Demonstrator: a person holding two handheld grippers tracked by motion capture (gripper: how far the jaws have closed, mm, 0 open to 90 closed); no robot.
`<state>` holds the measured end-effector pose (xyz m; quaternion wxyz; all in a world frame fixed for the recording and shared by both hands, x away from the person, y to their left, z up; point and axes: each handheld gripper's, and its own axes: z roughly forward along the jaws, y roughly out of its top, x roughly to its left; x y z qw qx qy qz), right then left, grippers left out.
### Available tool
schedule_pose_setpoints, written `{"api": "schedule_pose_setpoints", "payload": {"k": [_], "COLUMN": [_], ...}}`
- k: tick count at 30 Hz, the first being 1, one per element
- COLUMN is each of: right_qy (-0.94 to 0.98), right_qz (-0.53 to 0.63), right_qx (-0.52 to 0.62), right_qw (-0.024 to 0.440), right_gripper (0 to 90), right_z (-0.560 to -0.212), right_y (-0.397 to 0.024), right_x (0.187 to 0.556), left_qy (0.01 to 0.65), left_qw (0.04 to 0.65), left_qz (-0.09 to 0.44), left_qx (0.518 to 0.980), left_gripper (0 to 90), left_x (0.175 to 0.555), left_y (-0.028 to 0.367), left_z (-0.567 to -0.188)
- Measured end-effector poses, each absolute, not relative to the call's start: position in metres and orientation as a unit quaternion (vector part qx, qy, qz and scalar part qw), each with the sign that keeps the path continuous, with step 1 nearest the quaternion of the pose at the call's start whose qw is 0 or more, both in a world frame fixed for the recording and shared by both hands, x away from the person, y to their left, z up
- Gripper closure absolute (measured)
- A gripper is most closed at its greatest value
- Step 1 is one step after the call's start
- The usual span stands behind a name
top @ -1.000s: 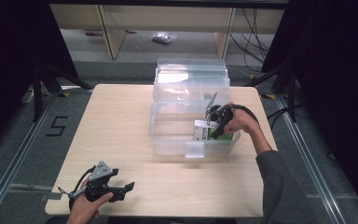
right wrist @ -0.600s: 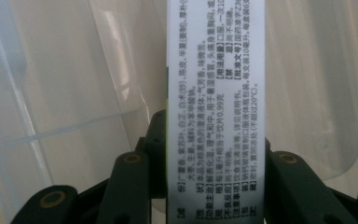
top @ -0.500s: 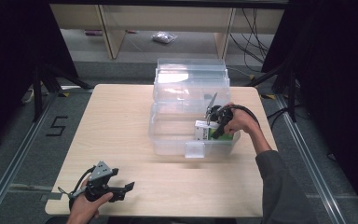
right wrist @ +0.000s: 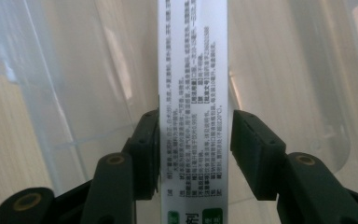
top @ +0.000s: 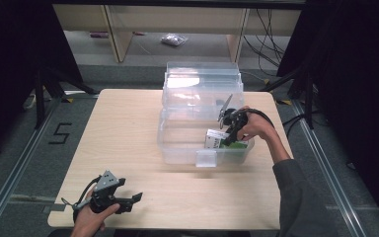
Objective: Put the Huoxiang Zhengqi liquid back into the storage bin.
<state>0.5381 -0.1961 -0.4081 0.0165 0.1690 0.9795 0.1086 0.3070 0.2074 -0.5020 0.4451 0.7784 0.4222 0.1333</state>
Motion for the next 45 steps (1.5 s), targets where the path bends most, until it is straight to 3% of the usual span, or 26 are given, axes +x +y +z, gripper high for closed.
{"api": "schedule_pose_setpoints", "payload": {"k": [5,21,45], "right_qy": [0.973,0.957,0.92], "right_qz": [0.144,0.194,0.255], "right_qx": [0.181,0.213,0.288], "right_qw": [0.022,0.04,0.069], "right_gripper": [46.8,41.1,24.9], "right_z": [-0.396,-0.377,-0.354], "right_y": [-0.199,-0.206,-0.211], "right_x": [0.536,0.525,0.49], "left_qy": [0.422,0.423,0.423], "left_qw": [0.444,0.444,0.444], "left_qz": [0.133,0.134,0.135], "left_qx": [0.779,0.779,0.779], "left_gripper": [14.7,14.7,14.7], "left_x": [0.307,0.307,0.307], "left_y": [0.207,0.207,0.207], "left_z": [-0.502,-0.502,-0.502]}}
